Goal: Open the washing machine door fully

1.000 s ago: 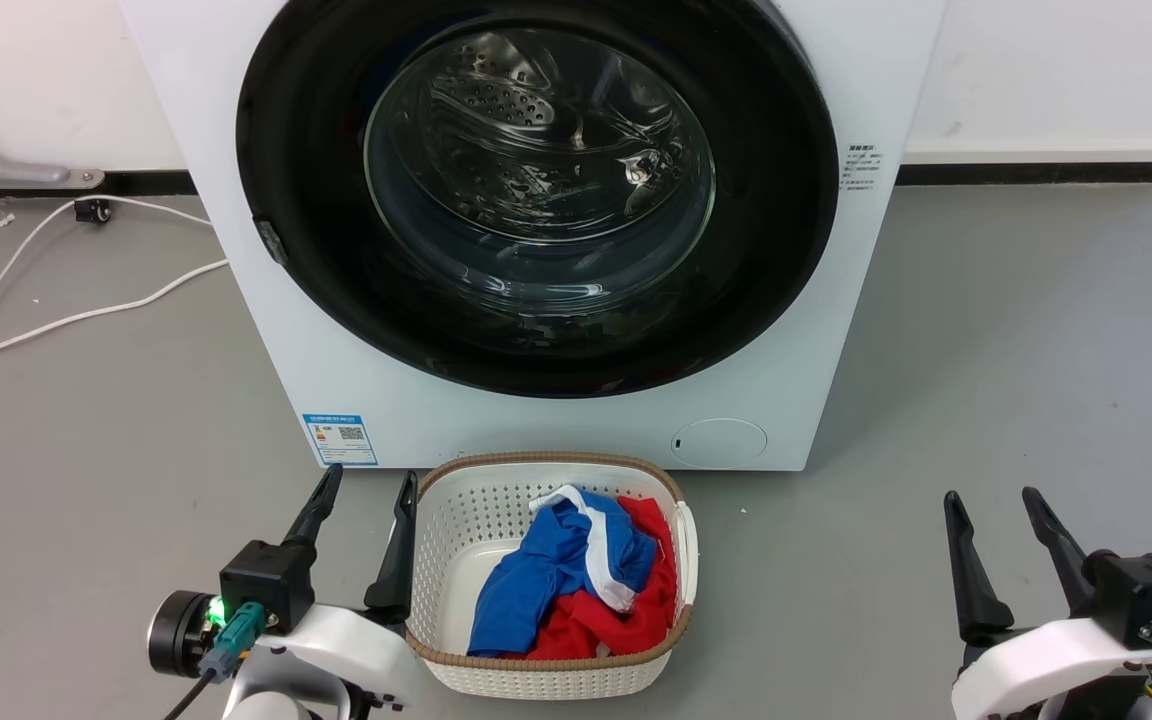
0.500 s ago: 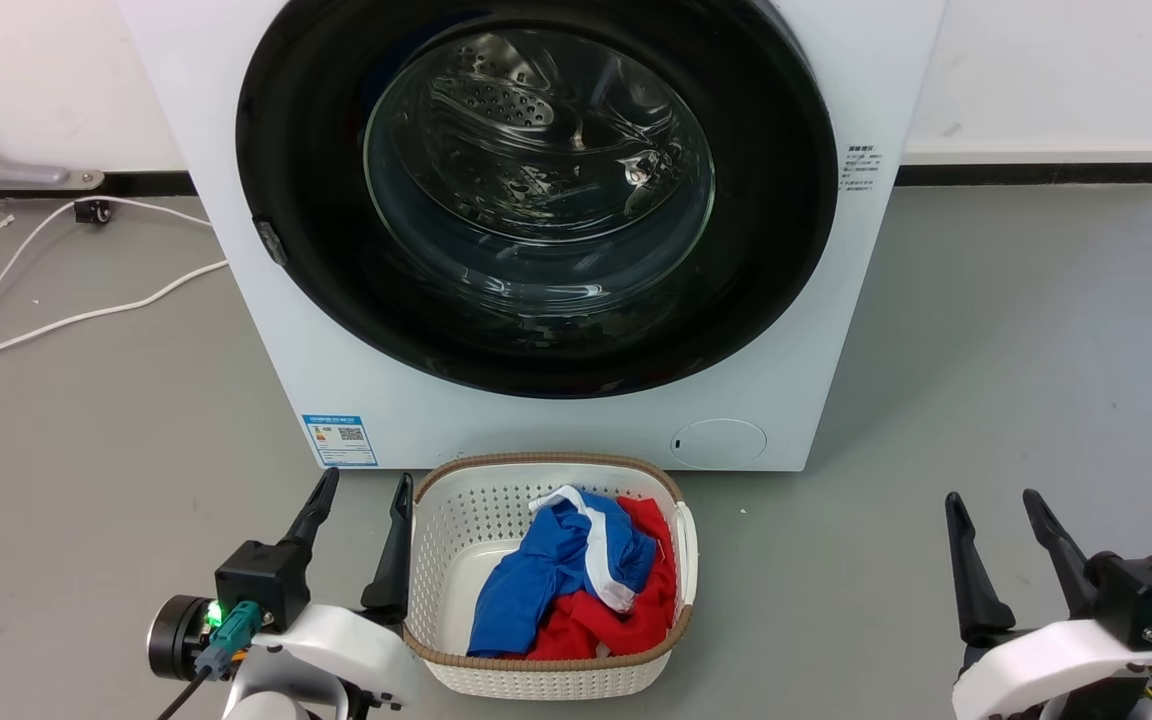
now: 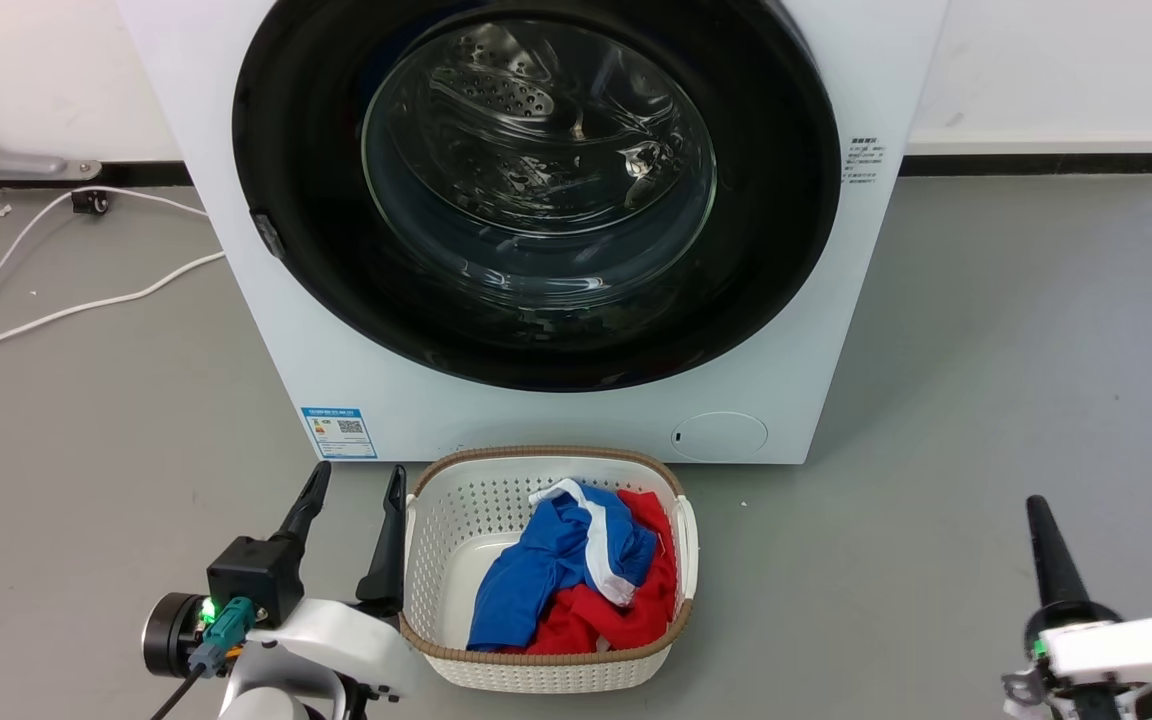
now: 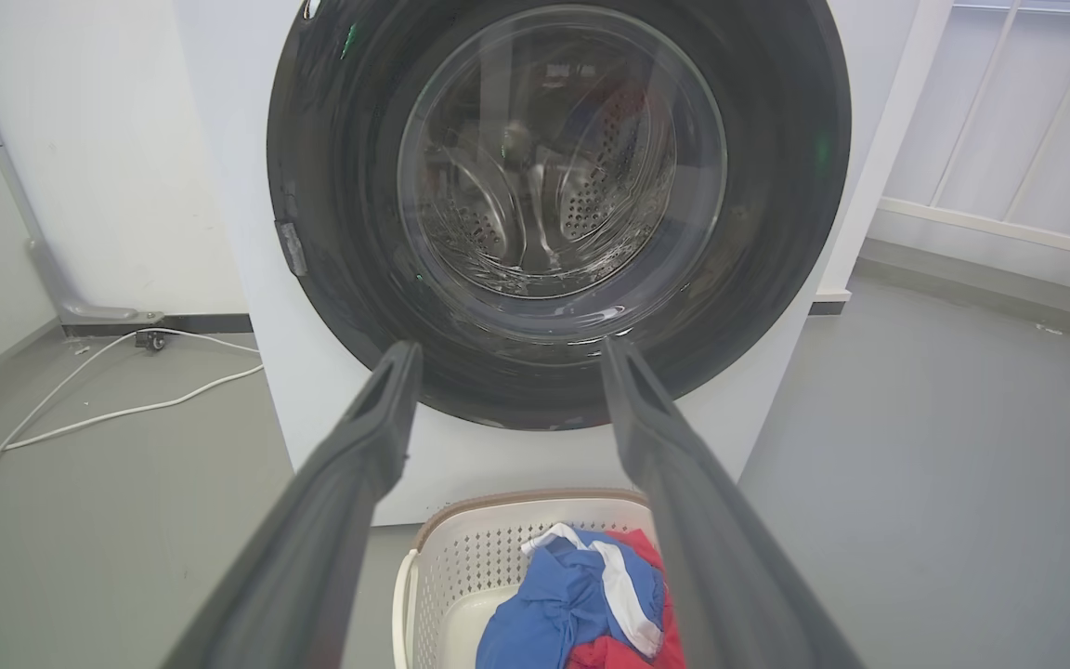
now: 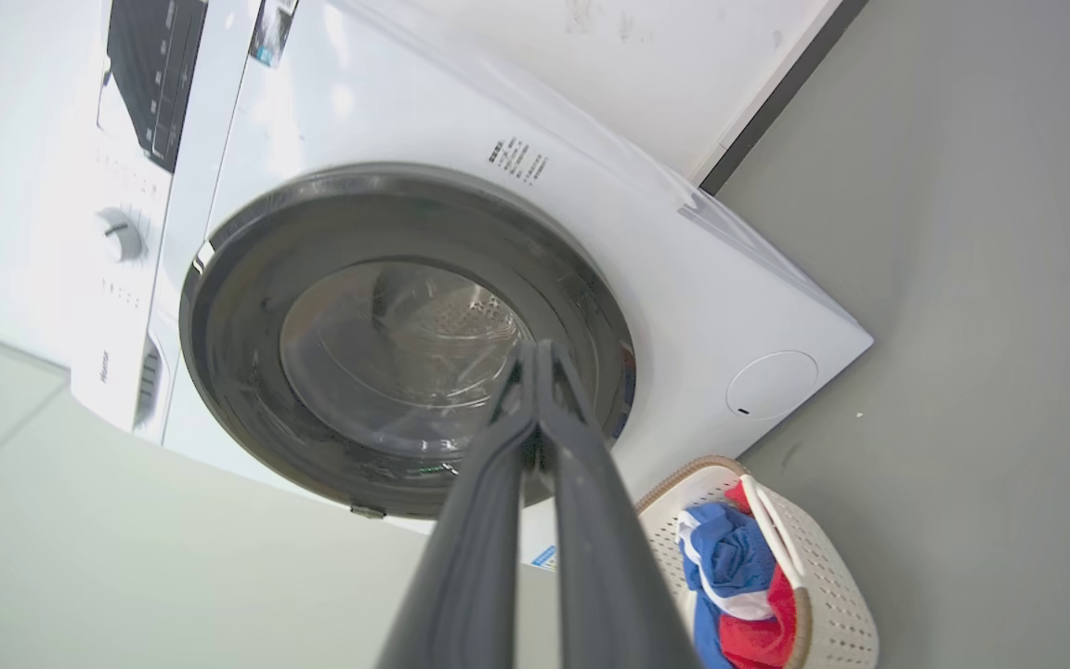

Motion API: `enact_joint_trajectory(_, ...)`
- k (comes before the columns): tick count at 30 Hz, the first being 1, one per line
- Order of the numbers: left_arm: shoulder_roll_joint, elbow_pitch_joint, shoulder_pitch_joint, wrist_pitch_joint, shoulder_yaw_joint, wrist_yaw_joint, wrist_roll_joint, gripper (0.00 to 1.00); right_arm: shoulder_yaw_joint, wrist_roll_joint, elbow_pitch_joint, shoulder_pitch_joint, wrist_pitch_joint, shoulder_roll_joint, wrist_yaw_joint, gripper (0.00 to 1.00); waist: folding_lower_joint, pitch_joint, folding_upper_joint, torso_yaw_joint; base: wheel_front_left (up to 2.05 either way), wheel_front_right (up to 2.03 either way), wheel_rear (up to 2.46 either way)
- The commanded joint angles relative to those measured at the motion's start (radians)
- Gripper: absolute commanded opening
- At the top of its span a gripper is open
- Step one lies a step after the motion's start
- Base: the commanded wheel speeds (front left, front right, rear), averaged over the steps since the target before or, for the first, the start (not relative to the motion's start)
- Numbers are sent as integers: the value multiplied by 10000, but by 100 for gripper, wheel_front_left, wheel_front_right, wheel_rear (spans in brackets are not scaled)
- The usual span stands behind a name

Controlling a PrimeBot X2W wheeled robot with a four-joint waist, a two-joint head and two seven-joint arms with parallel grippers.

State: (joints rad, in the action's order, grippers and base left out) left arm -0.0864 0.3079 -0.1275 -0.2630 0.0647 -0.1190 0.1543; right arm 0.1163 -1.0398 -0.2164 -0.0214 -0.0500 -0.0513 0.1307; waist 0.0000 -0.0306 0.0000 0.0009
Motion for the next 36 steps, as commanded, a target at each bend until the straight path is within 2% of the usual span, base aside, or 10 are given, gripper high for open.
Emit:
enact_joint_trajectory(1, 26, -45, -52, -26, 18, 15, 60, 100, 109, -1063, -141, -208, 113, 14, 1, 0, 0, 18, 0, 5, 0, 0, 0)
enact_joint_trajectory(3, 27, -73, -72, -26, 36, -9, 55, 100, 360, -2669, -397, -391, 322, 11, 1, 0, 0, 62, 0, 8, 0, 0, 0)
enact_joint_trajectory(6, 33, -139, -120, -26, 44, -23, 62, 100, 915, -4324, -788, -787, 648, 8, 2, 0, 0, 151, 0, 16, 0, 0, 0)
enact_joint_trajectory(8, 40, -189, -177, -26, 39, -35, 70, 100, 1304, -4961, -1088, -1142, 934, -58, 1, 0, 0, 243, 0, 31, 0, 0, 0)
enact_joint_trajectory(11, 61, -329, -277, -26, 26, -48, 71, 100, 1777, -5648, -1788, -1895, 1317, -520, 1, 0, 0, 504, 0, 57, 0, 0, 0)
enact_joint_trajectory(16, 107, -627, -527, -26, 32, -51, 26, 100, 1829, -6323, -3360, -3654, 2057, -1477, 1, 0, 0, 1114, 0, 157, 0, 0, 0)
enact_joint_trajectory(20, 164, -878, -807, -25, 80, -63, -17, 100, 1432, -6312, -4667, -5215, 2687, -2474, 1, 0, 0, 1664, 0, 306, 0, 0, 0)
enact_joint_trajectory(26, 209, -1259, -1283, -26, 211, -83, -18, 100, 548, -5935, -6534, -7792, 3696, -3606, 2, 0, 0, 2604, 0, 647, 0, 0, 0)
enact_joint_trajectory(32, 274, -1502, -1720, -25, 457, -93, -44, 100, -364, -5229, -7853, -9825, 4454, -4223, 1, 0, 0, 3289, 0, 994, 0, 0, 0)
enact_joint_trajectory(36, 311, -1657, -2030, -25, 690, -84, 14, 100, -1043, -4618, -8635, -11242, 5025, -4359, 1, 0, 0, 3828, 0, 1218, 0, 0, 0)
